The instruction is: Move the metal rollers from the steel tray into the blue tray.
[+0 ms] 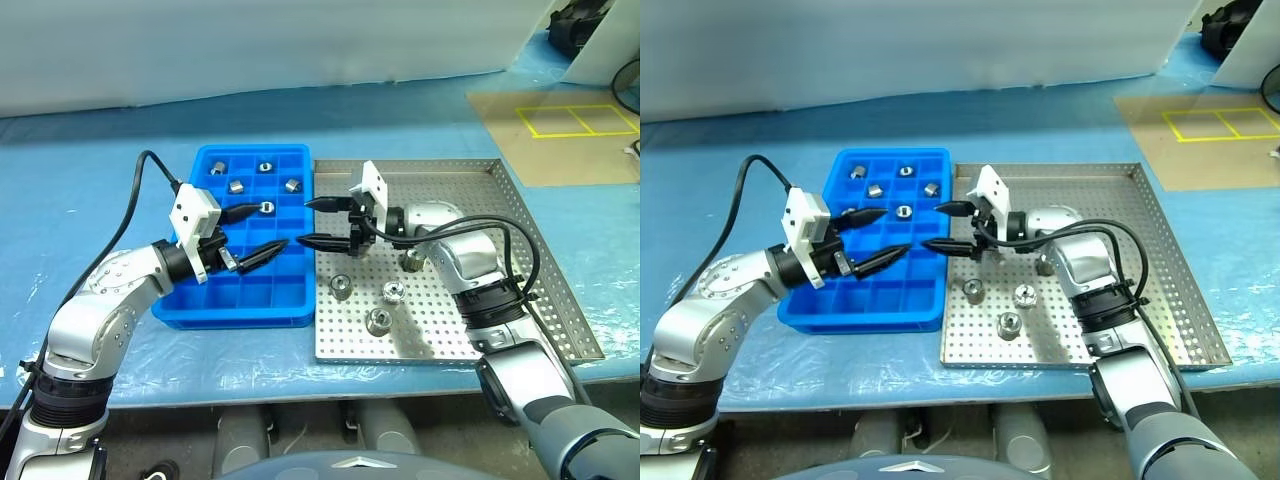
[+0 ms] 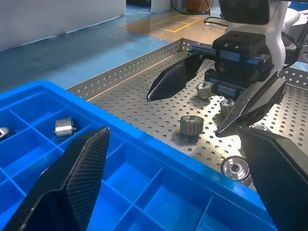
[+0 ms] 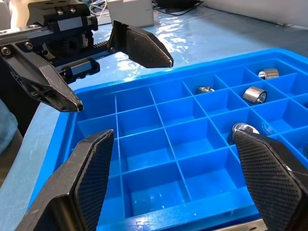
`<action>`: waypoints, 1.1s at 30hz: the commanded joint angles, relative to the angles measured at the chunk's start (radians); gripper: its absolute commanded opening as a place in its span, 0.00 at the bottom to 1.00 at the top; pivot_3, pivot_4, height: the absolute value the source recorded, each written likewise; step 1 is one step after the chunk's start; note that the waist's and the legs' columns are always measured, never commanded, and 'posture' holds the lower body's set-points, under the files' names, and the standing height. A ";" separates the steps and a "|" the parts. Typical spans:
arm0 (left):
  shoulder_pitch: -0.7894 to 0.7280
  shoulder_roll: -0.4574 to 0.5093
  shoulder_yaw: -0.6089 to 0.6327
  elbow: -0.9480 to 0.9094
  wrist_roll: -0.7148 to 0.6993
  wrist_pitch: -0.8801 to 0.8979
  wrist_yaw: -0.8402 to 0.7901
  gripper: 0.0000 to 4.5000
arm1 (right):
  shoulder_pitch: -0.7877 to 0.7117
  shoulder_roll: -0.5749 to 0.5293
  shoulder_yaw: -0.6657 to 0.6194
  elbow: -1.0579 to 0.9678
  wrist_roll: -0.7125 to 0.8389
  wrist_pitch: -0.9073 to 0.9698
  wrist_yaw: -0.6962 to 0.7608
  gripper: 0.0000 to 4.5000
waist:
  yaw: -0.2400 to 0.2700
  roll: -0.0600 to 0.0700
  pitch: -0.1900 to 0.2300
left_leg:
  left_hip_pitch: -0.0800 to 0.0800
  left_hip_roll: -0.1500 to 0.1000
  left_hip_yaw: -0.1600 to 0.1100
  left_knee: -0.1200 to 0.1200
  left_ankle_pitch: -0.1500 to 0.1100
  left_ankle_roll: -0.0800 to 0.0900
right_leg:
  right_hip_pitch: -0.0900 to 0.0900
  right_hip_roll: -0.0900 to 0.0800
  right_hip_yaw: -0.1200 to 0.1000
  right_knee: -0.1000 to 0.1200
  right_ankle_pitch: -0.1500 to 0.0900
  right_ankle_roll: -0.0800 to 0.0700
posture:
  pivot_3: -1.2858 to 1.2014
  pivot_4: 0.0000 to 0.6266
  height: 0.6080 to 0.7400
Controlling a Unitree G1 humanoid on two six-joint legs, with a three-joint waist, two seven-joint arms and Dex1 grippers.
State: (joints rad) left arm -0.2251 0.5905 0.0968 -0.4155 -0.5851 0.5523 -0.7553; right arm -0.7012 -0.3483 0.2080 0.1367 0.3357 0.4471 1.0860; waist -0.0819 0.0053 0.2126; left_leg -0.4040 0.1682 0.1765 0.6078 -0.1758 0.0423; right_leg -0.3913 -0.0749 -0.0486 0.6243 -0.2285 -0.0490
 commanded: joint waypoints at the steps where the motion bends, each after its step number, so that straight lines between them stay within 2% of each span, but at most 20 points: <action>1: -0.003 0.010 0.015 -0.019 -0.002 -0.016 -0.003 1.00 | -0.027 0.007 -0.014 -0.035 0.016 -0.007 0.003 0.91 | 0.001 0.000 0.000 | 0.000 0.000 0.000 0.000 0.000 0.000 | 0.000 0.000 0.000 0.000 0.000 0.000 | 0.37 0.24 1.00; 11: -0.021 0.024 0.012 -0.005 -0.003 -0.014 -0.018 1.00 | -0.024 0.009 -0.019 -0.038 0.018 -0.006 0.000 0.91 | 0.014 0.000 0.000 | 0.000 0.000 0.000 0.000 0.000 0.000 | 0.000 0.000 0.000 0.000 0.000 0.000 | 0.36 0.24 1.00; 16: -0.145 0.027 -0.022 0.102 0.023 -0.034 -0.066 1.00 | -0.032 -0.011 -0.041 -0.033 0.007 -0.015 -0.021 0.91 | 0.016 0.000 0.000 | 0.000 0.000 0.000 0.000 0.001 -0.001 | 0.000 0.000 0.000 0.000 0.000 0.000 | 0.34 0.24 1.00; 21: -0.325 0.028 -0.110 0.327 0.080 -0.090 -0.219 1.00 | 0.001 -0.063 -0.092 -0.091 0.015 0.007 -0.076 0.91 | 0.007 0.000 0.000 | 0.001 -0.001 0.002 0.000 0.001 -0.001 | 0.000 0.000 0.002 0.000 0.001 -0.001 | 0.28 0.24 1.00; 26: -0.512 0.020 -0.232 0.625 0.186 -0.207 -0.440 1.00 | 0.148 -0.105 -0.154 -0.271 0.041 0.088 -0.176 0.91 | -0.021 -0.001 -0.001 | 0.000 -0.001 0.004 -0.002 0.000 0.001 | -0.001 0.001 0.005 -0.003 0.001 -0.001 | 0.22 0.24 1.00; 30: -0.689 -0.033 -0.293 0.918 0.276 -0.314 -0.567 1.00 | 0.232 -0.117 -0.187 -0.382 0.059 0.140 -0.247 0.91 | -0.073 -0.001 -0.001 | -0.002 -0.002 0.005 -0.002 0.001 0.005 | -0.003 0.001 0.007 -0.003 0.001 -0.001 | 0.17 0.24 1.00; 33: -0.830 -0.109 -0.330 1.149 0.344 -0.399 -0.647 1.00 | 0.297 -0.118 -0.221 -0.465 0.074 0.175 -0.310 0.91 | -0.117 -0.001 -0.001 | -0.001 -0.004 0.006 -0.002 0.000 0.007 | -0.001 0.001 0.009 -0.007 0.001 0.000 | 0.14 0.24 1.00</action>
State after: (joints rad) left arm -1.0064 0.4961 -0.2194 0.6702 -0.2693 0.2035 -1.3570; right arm -0.4164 -0.4645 0.0171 -0.2598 0.3852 0.6097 0.8047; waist -0.1992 0.0041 0.2118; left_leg -0.4053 0.1636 0.1821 0.6057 -0.1771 0.0504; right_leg -0.3908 -0.0738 -0.0397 0.6143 -0.2269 -0.0487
